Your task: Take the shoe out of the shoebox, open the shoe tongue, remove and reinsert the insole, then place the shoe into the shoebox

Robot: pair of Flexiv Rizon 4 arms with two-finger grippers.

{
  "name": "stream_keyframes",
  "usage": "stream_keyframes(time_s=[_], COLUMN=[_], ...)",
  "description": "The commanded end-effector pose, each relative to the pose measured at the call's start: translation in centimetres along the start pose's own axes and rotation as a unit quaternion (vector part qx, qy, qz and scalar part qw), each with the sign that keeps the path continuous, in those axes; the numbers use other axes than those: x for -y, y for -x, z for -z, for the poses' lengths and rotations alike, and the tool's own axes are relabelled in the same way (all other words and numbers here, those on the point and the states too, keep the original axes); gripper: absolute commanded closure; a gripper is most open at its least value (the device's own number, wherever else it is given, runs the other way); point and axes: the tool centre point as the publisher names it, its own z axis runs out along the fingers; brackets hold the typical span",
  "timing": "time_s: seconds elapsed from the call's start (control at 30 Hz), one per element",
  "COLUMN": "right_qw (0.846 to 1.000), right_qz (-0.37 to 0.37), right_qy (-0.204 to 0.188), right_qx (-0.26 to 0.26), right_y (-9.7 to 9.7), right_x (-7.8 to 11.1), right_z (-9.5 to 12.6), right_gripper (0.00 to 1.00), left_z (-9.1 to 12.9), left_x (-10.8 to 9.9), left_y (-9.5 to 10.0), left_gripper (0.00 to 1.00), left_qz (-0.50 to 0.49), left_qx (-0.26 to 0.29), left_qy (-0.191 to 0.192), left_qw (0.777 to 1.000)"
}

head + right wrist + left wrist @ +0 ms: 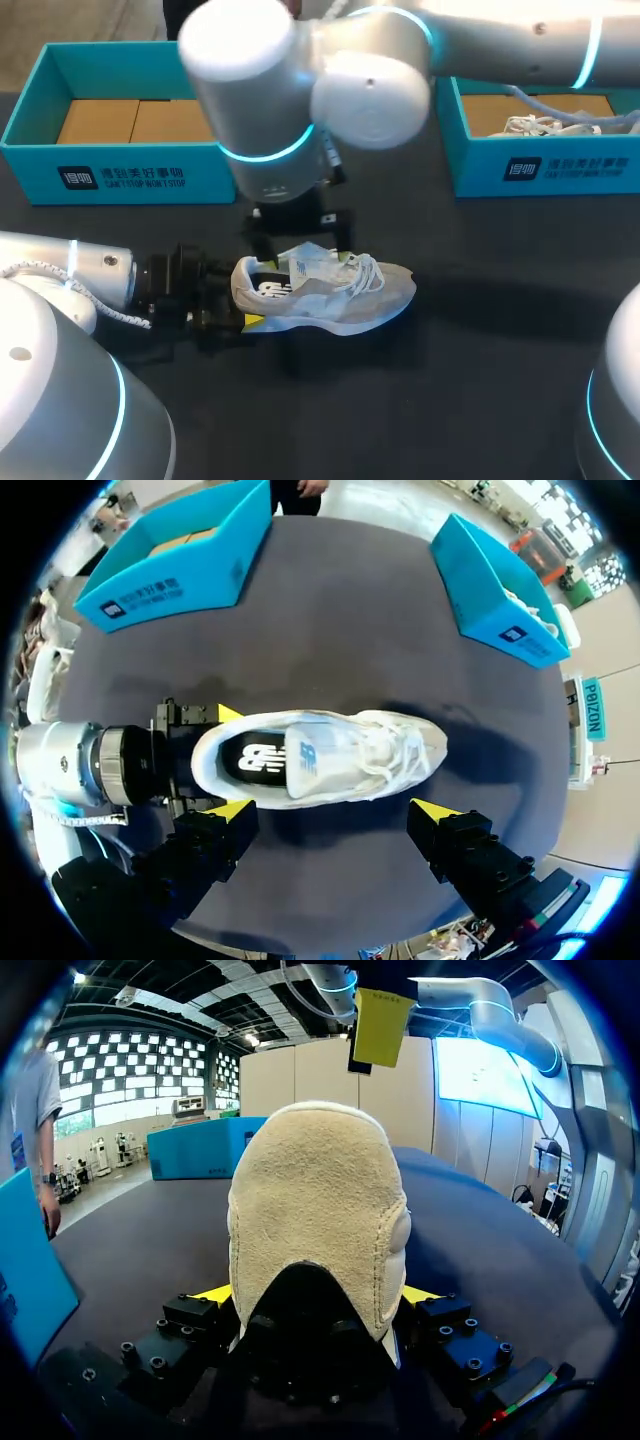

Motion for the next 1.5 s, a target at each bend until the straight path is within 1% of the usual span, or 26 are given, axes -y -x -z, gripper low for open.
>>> stream_keyframes(time_s=[0.03,0.2,0.5,0.97,1.03,1.27,1.4,1.5], right_qw=[0.998,0.998,0.998,0.998,0.997,0.996,0.995,0.994], right_qz=[-0.005,-0.007,-0.014,-0.014,-0.022,-0.033,-0.044,-0.053], right_qy=[-0.002,0.000,-0.006,-0.006,-0.009,-0.009,-0.012,-0.016], right_qx=[0.055,0.060,0.061,0.061,0.068,0.079,0.086,0.095], right_y=[-3.2,-3.4,-2.3,-2.3,-2.4,-2.2,-1.6,-1.1], right_x=[0.1,-0.1,-0.7,-0.7,-0.9,-1.5,-1.4,-1.2], right_z=[-1.3,-2.5,-3.8,-3.8,-4.7,-6.8,-7.8,-8.2], right_gripper=[0.00,0.00,0.00,0.00,0.00,0.00,0.00,0.00], left_z=[0.0,0.0,0.0,0.0,0.0,0.0,0.0,0.0], left_x=[0.0,0.0,0.0,0.0,0.0,0.0,0.0,0.0], left_y=[-0.1,-0.1,-0.1,-0.1,-0.1,-0.1,-0.1,-0.1], left_gripper=[1.00,1.00,1.00,1.00,1.00,1.00,1.00,1.00], left_qz=[0.000,0.000,0.000,0.000,0.000,0.000,0.000,0.000], left_qx=[0.002,0.002,0.002,0.002,0.002,0.002,0.002,0.002], left_qy=[0.000,0.000,0.000,0.000,0.000,0.000,0.000,0.000], left_qw=[1.000,1.000,1.000,1.000,1.000,1.000,1.000,1.000])
